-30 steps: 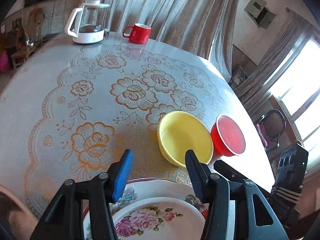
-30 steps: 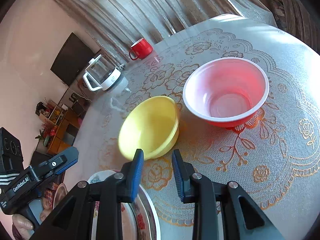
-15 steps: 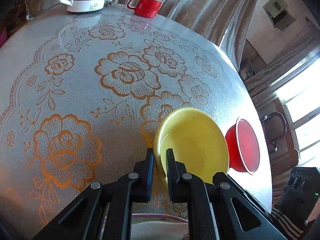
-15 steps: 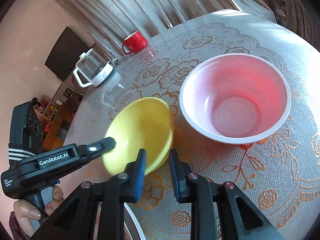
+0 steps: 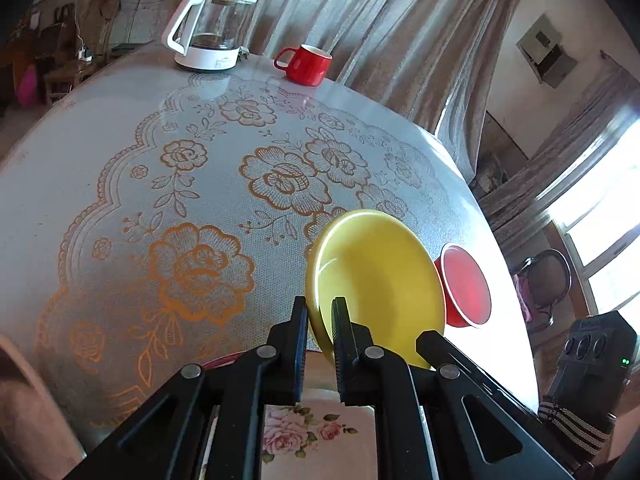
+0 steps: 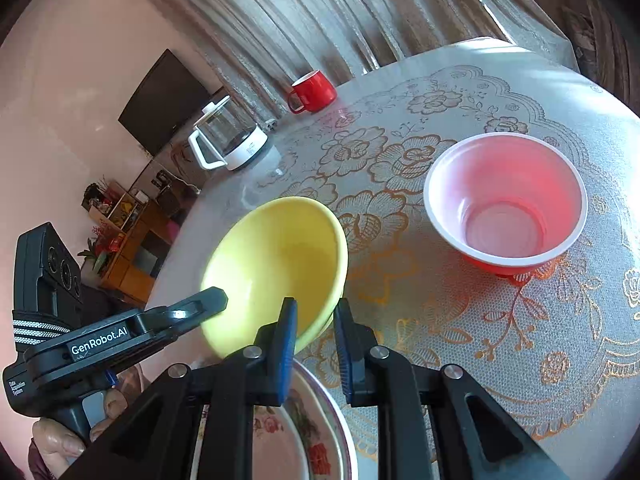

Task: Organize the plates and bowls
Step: 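Lift the yellow bowl with the left tool and carry it over the steel bowl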

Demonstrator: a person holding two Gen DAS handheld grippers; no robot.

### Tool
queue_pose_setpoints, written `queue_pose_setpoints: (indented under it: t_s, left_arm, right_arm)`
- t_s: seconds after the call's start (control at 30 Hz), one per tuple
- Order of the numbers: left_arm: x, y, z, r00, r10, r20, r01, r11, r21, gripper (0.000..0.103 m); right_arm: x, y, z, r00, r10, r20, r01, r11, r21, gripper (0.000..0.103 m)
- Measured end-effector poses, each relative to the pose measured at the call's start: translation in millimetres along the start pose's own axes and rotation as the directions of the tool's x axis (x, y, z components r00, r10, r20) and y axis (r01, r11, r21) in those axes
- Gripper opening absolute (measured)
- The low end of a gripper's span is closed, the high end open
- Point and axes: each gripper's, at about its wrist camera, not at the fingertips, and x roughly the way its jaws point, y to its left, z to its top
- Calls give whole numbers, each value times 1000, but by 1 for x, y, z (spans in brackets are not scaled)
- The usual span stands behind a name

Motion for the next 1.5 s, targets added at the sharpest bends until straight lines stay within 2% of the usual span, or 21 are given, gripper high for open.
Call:
queue_pose_setpoints:
  t_s: [0.3,0.57,0.87,1.23,1.5]
  left_arm:
    - [-68,28,-28,993,30,113,-28,999,-20,12]
    - [-112,76,-57,986,67,151,-51,992,-112,13]
    - [-154,132,-88,972,129,197,-83,971,-226,13]
    - [-169,184,-114,967,187,175,-122,937,-327,12]
    - [-164,195,-123,968,200,154,-136,927,-349,13]
  right_arm:
    - [-16,52,-21,998,68,-11,-69,994,-85,18]
    - [-8,99,-49,990,120,-79,-131,979,-153,18]
    - [13,157,-85,966,184,-180,-224,946,-234,18]
    - [50,200,-119,941,168,-295,-258,919,-298,18]
    - [64,207,-132,932,138,-335,-250,915,-317,19]
